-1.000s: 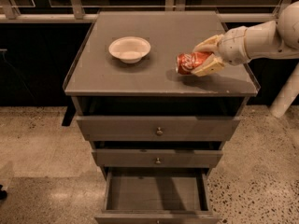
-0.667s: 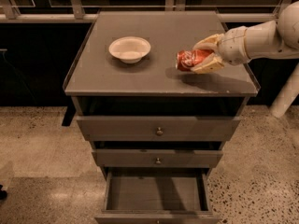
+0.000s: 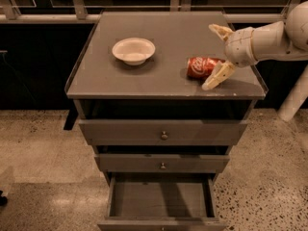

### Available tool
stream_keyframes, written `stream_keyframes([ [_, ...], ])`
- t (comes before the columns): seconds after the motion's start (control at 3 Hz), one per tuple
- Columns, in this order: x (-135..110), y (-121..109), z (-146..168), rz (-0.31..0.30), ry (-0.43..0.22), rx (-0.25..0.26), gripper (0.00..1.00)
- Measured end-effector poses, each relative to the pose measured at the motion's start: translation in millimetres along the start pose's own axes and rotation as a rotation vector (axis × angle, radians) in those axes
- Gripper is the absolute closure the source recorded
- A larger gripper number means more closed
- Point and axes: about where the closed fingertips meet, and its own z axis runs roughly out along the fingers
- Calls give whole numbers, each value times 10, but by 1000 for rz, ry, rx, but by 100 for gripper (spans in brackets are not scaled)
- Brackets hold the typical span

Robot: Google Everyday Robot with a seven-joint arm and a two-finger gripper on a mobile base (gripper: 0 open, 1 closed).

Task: Pick coke can from bottom drawer and place on counter

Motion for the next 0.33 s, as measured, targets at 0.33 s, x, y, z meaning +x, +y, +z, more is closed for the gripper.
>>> stream_keyframes([
  [0.33,0,0,0,0,0,0,0],
])
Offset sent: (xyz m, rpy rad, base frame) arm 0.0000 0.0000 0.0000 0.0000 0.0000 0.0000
